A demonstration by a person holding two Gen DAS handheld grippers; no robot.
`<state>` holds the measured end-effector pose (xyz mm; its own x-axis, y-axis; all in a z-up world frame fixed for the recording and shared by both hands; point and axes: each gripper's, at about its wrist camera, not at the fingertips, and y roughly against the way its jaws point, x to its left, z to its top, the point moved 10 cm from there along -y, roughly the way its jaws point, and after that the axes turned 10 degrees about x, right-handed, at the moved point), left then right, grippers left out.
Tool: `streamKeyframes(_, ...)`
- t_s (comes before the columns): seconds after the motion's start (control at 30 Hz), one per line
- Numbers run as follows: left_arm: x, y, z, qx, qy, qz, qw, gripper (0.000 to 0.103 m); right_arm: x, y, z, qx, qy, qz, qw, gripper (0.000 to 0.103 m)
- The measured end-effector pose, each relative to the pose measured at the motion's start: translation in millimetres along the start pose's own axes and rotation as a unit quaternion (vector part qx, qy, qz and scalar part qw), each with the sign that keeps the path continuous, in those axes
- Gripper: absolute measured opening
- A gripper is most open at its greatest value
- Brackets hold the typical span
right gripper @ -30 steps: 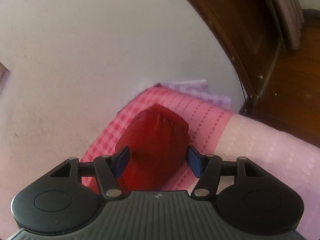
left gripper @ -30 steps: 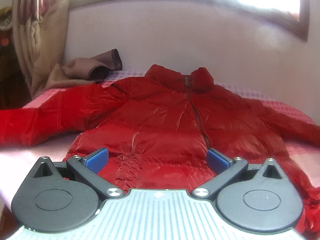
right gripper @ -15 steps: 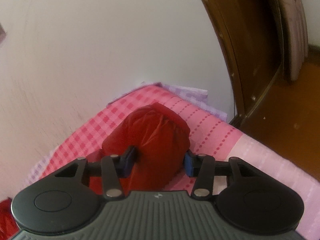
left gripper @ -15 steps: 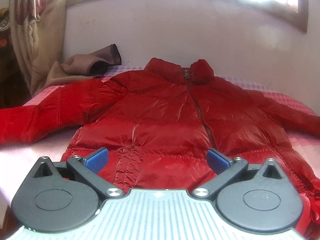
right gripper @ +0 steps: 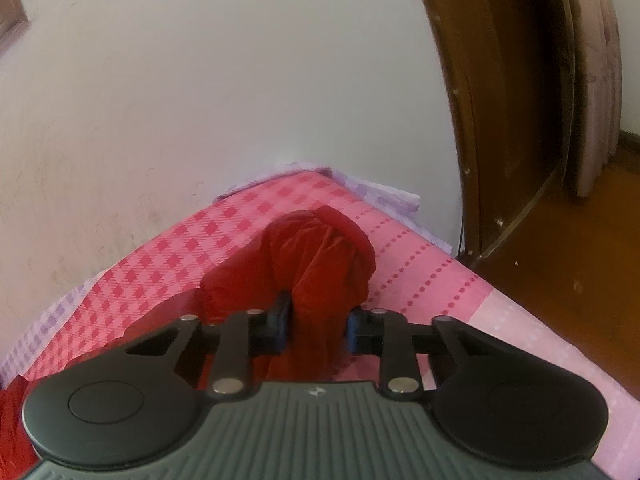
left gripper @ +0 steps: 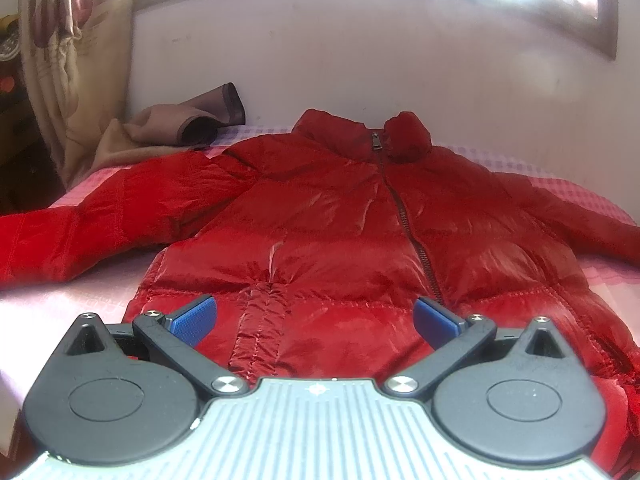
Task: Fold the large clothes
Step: 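Reach the right gripper to the jacket sleeve cuff and close on it, then carry the sleeve cuff with the right gripper across the jacket body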
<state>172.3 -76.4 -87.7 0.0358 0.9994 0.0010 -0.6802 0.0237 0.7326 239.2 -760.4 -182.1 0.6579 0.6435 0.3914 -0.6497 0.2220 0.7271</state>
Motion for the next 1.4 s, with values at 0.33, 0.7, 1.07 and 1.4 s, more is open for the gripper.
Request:
streamKeyframes(0.33, 25, 15, 1, -0.012, 0.025, -0.009, 0.9996, 0.103, 42, 45, 8, -0.027, 0.008, 0.027, 0.999, 0.013)
streamKeyframes(0.7, 79, 37, -2, -0.025, 0.071, -0.015, 0.9970, 0.103, 173, 127, -1, -0.074, 0.112, 0.077, 0.988, 0.012)
streamKeyframes(1.07, 159, 46, -19, -0.021, 0.108, 0.026, 0.9935, 0.103, 326, 180, -85, -0.052, 0.192, 0.174, 0.964, 0.011)
streamKeyframes(1.4, 239, 28, -52, 0.027, 0.161, 0.068, 0.9842, 0.103, 455, 178, -229, 0.030, 0.276, 0.249, 0.928, 0.011)
